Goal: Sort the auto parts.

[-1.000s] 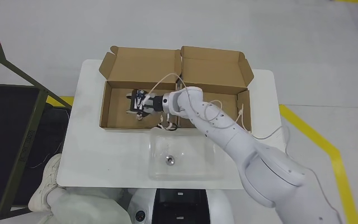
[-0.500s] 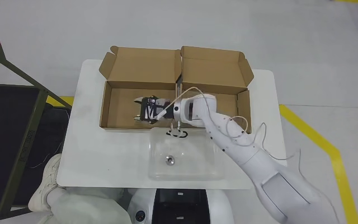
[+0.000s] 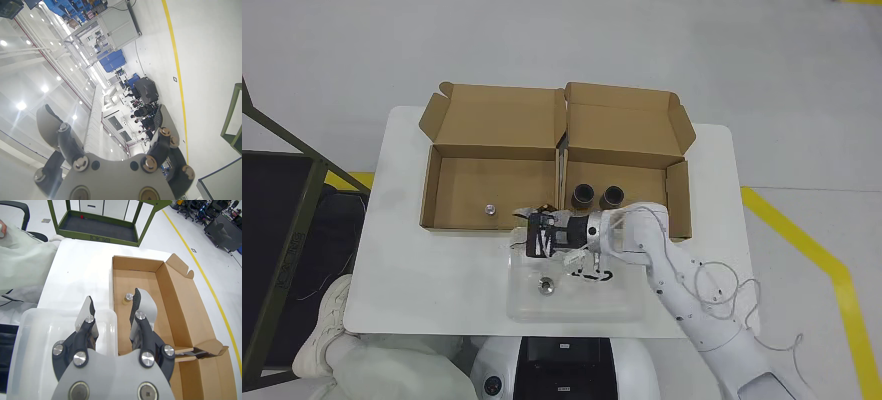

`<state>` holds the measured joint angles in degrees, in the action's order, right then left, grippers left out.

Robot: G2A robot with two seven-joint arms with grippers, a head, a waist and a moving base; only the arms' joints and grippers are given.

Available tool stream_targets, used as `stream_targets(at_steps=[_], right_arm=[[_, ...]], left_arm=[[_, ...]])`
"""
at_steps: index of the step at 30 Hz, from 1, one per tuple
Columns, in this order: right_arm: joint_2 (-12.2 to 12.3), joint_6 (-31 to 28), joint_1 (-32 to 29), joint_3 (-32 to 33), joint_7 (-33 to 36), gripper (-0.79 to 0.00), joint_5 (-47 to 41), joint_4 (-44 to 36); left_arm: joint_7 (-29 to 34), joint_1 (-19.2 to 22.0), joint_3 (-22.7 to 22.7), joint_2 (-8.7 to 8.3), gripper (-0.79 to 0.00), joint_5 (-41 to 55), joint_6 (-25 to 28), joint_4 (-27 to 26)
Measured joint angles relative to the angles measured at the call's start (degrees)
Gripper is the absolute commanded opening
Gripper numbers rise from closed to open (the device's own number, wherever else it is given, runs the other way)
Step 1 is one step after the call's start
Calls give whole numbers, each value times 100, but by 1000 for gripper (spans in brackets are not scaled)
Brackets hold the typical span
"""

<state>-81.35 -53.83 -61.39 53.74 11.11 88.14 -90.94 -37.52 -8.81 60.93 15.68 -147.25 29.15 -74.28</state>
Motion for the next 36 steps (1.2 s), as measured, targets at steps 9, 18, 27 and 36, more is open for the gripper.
stream_targets(at_steps=[9, 18, 27, 36], right_arm=[[235, -264, -702, 380, 179, -332, 138, -684], [403, -419, -1056, 458, 7, -348, 423, -846], [599, -417, -1240, 309, -276, -339, 766, -613], [786, -417, -1144, -5, -333, -302, 945, -414]], left_arm=[[0, 0, 0, 0, 0, 0, 0, 0], [0, 0, 0, 0, 0, 0, 0, 0], [0, 0, 0, 0, 0, 0, 0, 0], [0, 0, 0, 0, 0, 0, 0, 0]])
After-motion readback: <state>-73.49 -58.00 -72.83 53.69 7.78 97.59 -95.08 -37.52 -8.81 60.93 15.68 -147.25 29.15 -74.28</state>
